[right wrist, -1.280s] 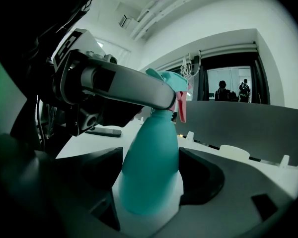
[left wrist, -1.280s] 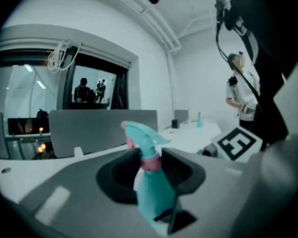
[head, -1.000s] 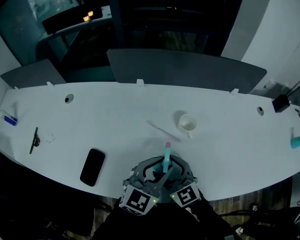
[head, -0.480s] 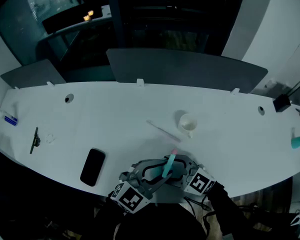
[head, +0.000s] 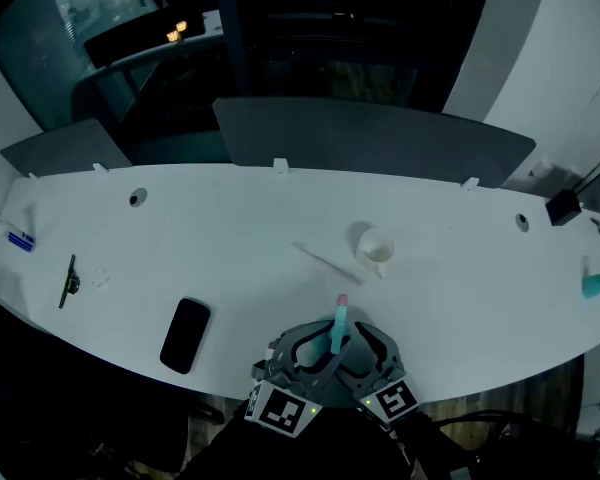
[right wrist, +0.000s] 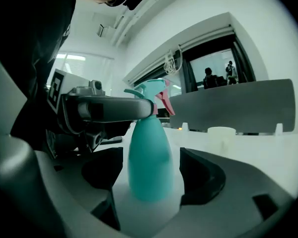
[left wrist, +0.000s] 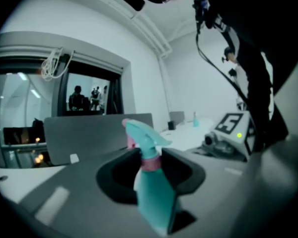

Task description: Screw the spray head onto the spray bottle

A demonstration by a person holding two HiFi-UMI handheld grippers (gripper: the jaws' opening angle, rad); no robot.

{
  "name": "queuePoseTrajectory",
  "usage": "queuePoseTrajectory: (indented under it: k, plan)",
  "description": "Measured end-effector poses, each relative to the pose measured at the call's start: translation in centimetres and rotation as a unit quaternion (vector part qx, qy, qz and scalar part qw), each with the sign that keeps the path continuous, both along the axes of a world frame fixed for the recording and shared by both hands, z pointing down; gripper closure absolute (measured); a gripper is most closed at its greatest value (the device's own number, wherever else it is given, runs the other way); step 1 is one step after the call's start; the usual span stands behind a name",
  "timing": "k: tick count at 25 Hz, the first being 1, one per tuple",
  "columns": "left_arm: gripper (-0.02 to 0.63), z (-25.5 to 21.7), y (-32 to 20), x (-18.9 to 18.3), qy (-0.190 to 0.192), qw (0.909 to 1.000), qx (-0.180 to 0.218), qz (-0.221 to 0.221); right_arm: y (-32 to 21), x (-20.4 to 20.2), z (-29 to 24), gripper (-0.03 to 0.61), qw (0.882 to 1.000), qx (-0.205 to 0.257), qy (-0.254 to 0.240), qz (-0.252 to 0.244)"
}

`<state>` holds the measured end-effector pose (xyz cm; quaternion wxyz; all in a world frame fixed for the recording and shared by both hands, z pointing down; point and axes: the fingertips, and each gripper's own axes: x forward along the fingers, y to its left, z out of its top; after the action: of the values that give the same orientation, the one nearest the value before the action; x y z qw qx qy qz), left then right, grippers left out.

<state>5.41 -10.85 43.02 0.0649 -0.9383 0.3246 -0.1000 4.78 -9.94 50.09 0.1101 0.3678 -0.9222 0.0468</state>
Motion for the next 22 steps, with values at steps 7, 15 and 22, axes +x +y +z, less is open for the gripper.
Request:
queuePoseTrajectory:
  k: [7,15,22]
  plan:
    - [0.479,0.0,-0.1,0.2,-0.001,0.9998,0.004,-0.019,-1.3,-1.5,0.1,0.242,1.000,0.023,0.008,0.002]
    - [0.479,0.2,1.6,0.6,-0.023,0.9913,-0.011,0.129,0.6,-1.3,1.6,0.244,0.945,-0.022,0.066,-0.321]
    - [0.479,0.0,1.1,0.2,-0.009,0.9959,-0.006,0.090,0.1,-0.7,1.2,0.241,0.969,-0.062,0.039,-0.236]
